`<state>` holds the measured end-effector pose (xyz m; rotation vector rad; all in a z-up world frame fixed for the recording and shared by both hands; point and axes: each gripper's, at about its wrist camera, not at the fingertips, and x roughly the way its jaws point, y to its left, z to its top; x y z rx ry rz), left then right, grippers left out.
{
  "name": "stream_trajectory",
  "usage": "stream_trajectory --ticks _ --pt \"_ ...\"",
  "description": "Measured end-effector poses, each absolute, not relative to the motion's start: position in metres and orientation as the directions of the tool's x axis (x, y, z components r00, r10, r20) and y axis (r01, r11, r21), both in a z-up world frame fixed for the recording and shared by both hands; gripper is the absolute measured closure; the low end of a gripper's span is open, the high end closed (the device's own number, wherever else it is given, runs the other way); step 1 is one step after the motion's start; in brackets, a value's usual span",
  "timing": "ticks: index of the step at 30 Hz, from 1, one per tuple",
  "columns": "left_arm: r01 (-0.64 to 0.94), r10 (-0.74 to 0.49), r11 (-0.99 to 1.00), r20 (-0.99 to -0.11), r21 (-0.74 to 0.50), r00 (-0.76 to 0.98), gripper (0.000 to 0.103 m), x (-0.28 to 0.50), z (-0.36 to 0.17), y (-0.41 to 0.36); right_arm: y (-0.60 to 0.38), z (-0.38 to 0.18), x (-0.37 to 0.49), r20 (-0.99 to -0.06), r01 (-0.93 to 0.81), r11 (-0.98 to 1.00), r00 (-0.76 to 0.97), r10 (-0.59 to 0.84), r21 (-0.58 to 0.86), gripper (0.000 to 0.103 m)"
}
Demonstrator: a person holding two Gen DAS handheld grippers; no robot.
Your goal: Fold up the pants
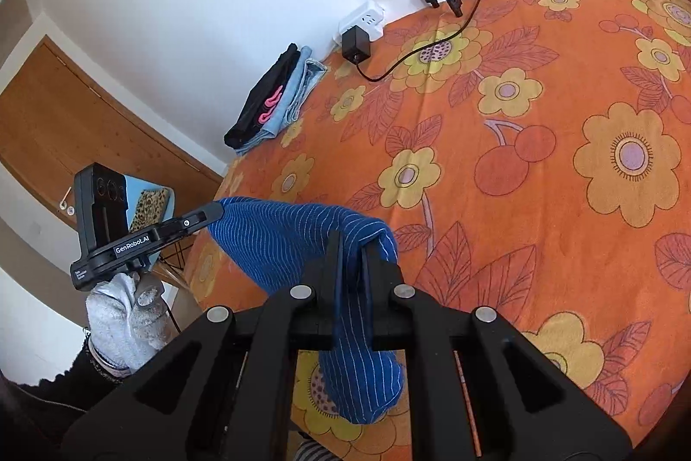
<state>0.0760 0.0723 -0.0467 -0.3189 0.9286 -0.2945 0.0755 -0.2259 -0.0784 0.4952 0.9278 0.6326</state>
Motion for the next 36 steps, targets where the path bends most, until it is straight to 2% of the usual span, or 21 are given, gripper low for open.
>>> stream_trajectory --ticks 17,20,24,28,30,31,32,34,36 --pt "0.02 -0.343 0.921 -0.783 -0.39 0.519 0.097 0.167 -0.091 0.071 -0.221 -0.117 0.152 -0.645 -0.147 0.767 0.458 0.612 0.624 0.095" --pt "0.018 -0.296 0.939 -0.781 -0.343 0.551 0.096 0.17 -0.084 0.073 -0.219 -0.122 0.158 -0.664 -0.138 0.787 0.461 0.588 0.602 0.095" --pt "0.031 -0.295 0.941 -0.772 -0.337 0.563 0.09 0.164 -0.076 0.077 -0.221 -0.129 0.161 -0.678 -0.128 0.791 0.446 0.584 0.598 0.095" --pt "0.074 -0.285 0.952 -0.772 -0.297 0.567 0.09 0.15 -0.07 0.074 -0.225 -0.128 0.16 -0.676 -0.129 0.782 0.429 0.598 0.61 0.095" --pt "0.09 -0.293 0.951 -0.774 -0.295 0.562 0.09 0.145 -0.069 0.073 -0.226 -0.123 0.155 -0.683 -0.144 0.795 0.437 0.586 0.59 0.091" --pt "0.094 -0.294 0.951 -0.775 -0.293 0.56 0.087 0.142 -0.069 0.073 -0.227 -0.12 0.152 -0.691 -0.149 0.812 0.452 0.564 0.565 0.082" --pt "0.097 -0.298 0.951 -0.777 -0.295 0.555 0.085 0.139 -0.069 0.074 -0.228 -0.116 0.148 -0.695 -0.157 0.828 0.473 0.541 0.538 0.065" --pt "0.097 -0.306 0.948 -0.78 -0.304 0.547 0.065 0.137 -0.07 0.074 -0.232 -0.11 0.141 -0.694 -0.169 0.846 0.503 0.516 0.506 0.051" --pt "0.099 -0.306 0.948 -0.778 -0.303 0.549 0.055 0.134 -0.07 0.074 -0.235 -0.108 0.136 -0.692 -0.178 0.847 0.504 0.516 0.502 0.051"
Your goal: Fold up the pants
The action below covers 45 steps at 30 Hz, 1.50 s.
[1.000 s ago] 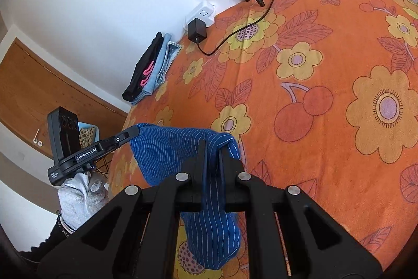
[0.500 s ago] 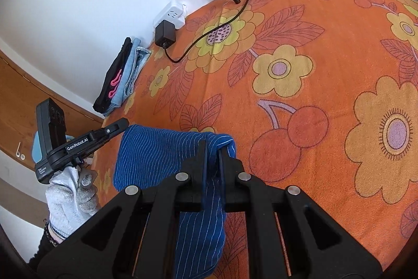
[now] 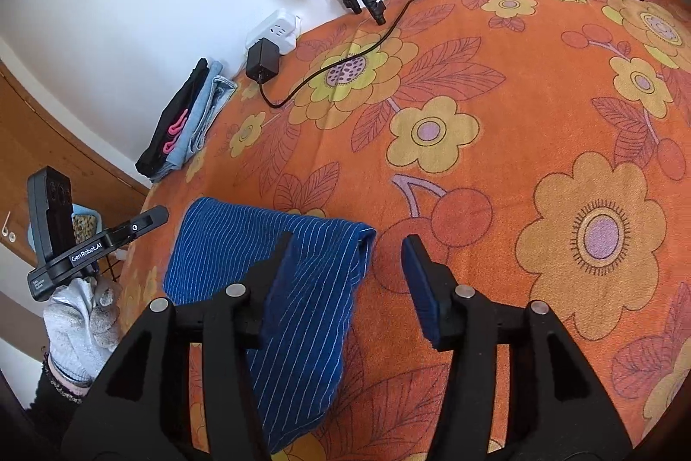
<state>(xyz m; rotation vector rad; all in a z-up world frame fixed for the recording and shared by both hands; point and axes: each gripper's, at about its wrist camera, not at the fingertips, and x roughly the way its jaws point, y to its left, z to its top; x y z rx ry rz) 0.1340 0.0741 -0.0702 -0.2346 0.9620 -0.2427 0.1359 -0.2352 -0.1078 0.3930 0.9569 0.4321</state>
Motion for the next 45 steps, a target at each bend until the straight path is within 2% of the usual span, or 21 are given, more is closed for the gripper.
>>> stream_trajectory --ticks 6,17,28,32,34,36,37,45 --pt "0.135 -0.321 0.946 -0.796 -0.294 0.513 0.048 0.135 -0.077 0.064 -0.231 -0.114 0.12 -0.714 -0.21 0.862 0.489 0.501 0.461 0.051" --pt "0.129 -0.245 0.97 -0.832 -0.208 0.498 0.048 0.139 -0.096 0.064 -0.217 -0.127 0.119 -0.731 -0.243 0.867 0.468 0.497 0.434 0.051" --pt "0.153 -0.281 0.959 -0.841 -0.236 0.462 0.049 0.139 -0.11 0.057 -0.206 -0.13 0.116 -0.735 -0.274 0.876 0.477 0.482 0.397 0.051" --pt "0.17 -0.277 0.96 -0.841 -0.222 0.465 0.058 0.136 -0.111 0.049 -0.199 -0.131 0.114 -0.736 -0.295 0.873 0.47 0.487 0.389 0.056" --pt "0.176 -0.283 0.958 -0.84 -0.226 0.463 0.069 0.136 -0.111 0.046 -0.196 -0.131 0.113 -0.736 -0.304 0.872 0.471 0.487 0.383 0.057" --pt "0.176 -0.286 0.957 -0.84 -0.23 0.461 0.075 0.136 -0.111 0.044 -0.193 -0.131 0.112 -0.735 -0.312 0.867 0.462 0.496 0.389 0.062" --pt "0.178 -0.287 0.957 -0.84 -0.229 0.461 0.078 0.136 -0.111 0.043 -0.192 -0.132 0.112 -0.735 -0.316 0.863 0.455 0.502 0.394 0.069" --pt "0.188 -0.275 0.96 -0.832 -0.209 0.482 0.091 0.133 -0.11 0.034 -0.186 -0.133 0.113 -0.735 -0.325 0.853 0.437 0.518 0.408 0.08"
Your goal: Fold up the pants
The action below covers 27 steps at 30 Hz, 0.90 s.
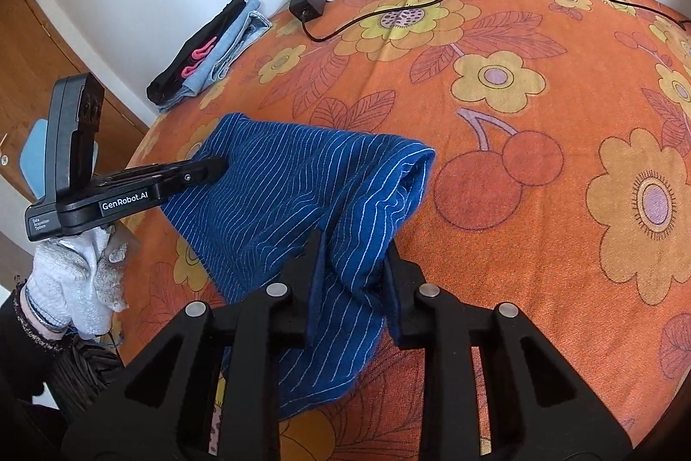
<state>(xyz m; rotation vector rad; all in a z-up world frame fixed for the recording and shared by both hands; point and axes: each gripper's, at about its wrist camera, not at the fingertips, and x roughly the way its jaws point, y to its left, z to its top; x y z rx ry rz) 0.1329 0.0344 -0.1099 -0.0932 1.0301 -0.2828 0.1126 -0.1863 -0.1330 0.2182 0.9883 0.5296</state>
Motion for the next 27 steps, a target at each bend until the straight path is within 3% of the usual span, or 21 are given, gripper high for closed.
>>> stream_trajectory --ticks 5,19,27 --pt "0.18 -0.284 0.958 -0.82 -0.223 0.496 0.095 0.132 -0.103 0.036 -0.187 -0.129 0.115 -0.723 -0.308 0.847 0.442 0.531 0.433 0.088" --pt "0.156 -0.31 0.951 -0.791 -0.268 0.528 0.097 0.129 -0.089 0.05 -0.178 -0.104 0.113 -0.687 -0.339 0.843 0.489 0.537 0.418 0.091" --pt "0.152 -0.309 0.949 -0.722 -0.276 0.619 0.097 0.124 -0.05 0.063 -0.178 -0.065 0.116 -0.62 -0.368 0.832 0.555 0.555 0.415 0.092"
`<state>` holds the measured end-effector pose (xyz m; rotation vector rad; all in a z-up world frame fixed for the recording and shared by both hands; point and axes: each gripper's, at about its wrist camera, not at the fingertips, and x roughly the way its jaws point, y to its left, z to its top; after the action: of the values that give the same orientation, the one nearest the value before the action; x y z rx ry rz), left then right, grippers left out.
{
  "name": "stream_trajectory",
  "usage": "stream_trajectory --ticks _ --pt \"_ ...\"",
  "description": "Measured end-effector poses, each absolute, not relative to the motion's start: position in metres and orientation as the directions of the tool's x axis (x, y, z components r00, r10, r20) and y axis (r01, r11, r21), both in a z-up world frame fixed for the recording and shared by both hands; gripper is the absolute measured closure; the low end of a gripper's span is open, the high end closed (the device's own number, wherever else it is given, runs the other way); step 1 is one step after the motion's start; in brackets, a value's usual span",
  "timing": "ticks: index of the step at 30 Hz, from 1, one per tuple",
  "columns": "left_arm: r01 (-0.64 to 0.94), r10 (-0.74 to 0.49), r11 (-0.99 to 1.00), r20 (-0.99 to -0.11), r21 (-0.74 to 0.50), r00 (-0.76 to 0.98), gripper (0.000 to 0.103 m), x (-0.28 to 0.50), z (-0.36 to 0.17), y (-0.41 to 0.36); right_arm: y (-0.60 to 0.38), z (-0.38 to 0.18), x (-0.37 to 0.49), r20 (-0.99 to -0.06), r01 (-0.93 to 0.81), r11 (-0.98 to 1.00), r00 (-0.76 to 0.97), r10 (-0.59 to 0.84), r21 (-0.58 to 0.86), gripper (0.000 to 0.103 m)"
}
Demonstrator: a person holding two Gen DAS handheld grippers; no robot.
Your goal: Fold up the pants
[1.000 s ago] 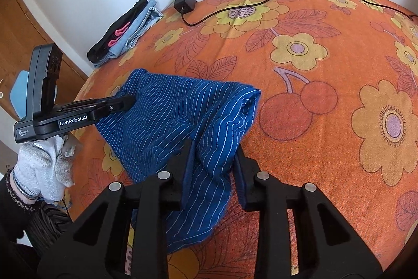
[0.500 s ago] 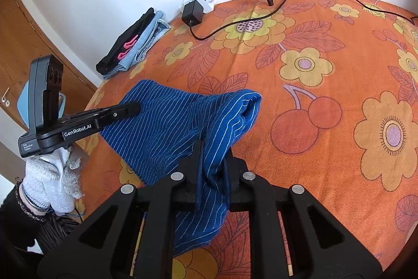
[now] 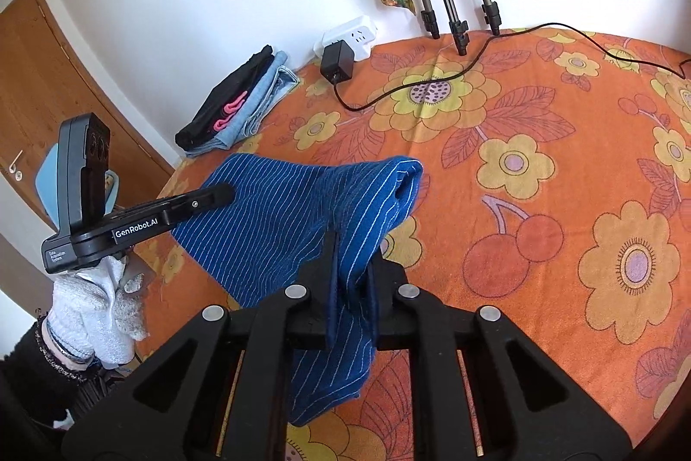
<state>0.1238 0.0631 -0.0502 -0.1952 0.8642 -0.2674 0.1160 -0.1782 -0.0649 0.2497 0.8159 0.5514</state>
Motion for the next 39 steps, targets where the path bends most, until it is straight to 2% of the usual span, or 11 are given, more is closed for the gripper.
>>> stream_trajectory --ticks 7,13,19,21,22,23,26,28,30,38,39 --pt "0.141 -0.294 0.952 -0.677 -0.273 0.674 0.097 0.124 -0.031 0.077 -0.155 -0.034 0.118 -0.572 -0.416 0.826 0.596 0.564 0.38 0.092" --pt "0.086 -0.279 0.954 -0.74 -0.288 0.613 0.097 0.142 -0.065 0.088 -0.146 -0.065 0.135 -0.633 -0.37 0.841 0.553 0.541 0.396 0.092" --pt "0.097 -0.244 0.967 -0.741 -0.237 0.626 0.097 0.162 -0.074 0.078 -0.153 -0.087 0.154 -0.659 -0.32 0.852 0.539 0.524 0.415 0.092" --pt "0.106 -0.24 0.969 -0.745 -0.224 0.622 0.097 0.171 -0.078 0.073 -0.154 -0.093 0.163 -0.667 -0.304 0.853 0.532 0.521 0.424 0.09" --pt "0.111 -0.235 0.971 -0.752 -0.213 0.615 0.097 0.175 -0.082 0.07 -0.156 -0.096 0.168 -0.676 -0.296 0.853 0.521 0.522 0.43 0.086" --pt "0.107 -0.227 0.973 -0.762 -0.204 0.606 0.097 0.18 -0.086 0.069 -0.158 -0.099 0.174 -0.686 -0.282 0.855 0.511 0.518 0.436 0.077" --pt "0.085 -0.243 0.968 -0.792 -0.237 0.56 0.091 0.187 -0.095 0.077 -0.172 -0.107 0.185 -0.701 -0.214 0.848 0.485 0.523 0.485 0.051" --pt "0.066 -0.237 0.968 -0.792 -0.244 0.563 0.071 0.186 -0.094 0.088 -0.187 -0.108 0.188 -0.681 -0.177 0.824 0.485 0.548 0.538 0.05" --pt "0.046 -0.229 0.967 -0.78 -0.249 0.582 0.064 0.186 -0.091 0.1 -0.199 -0.108 0.191 -0.673 -0.146 0.822 0.506 0.54 0.55 0.049" --pt "0.018 -0.276 0.947 -0.785 -0.32 0.554 0.063 0.205 -0.1 0.114 -0.192 -0.128 0.207 -0.677 -0.125 0.813 0.489 0.549 0.569 0.049" --pt "0.023 -0.283 0.945 -0.783 -0.325 0.554 0.059 0.206 -0.1 0.113 -0.186 -0.128 0.208 -0.678 -0.135 0.815 0.488 0.55 0.563 0.049"
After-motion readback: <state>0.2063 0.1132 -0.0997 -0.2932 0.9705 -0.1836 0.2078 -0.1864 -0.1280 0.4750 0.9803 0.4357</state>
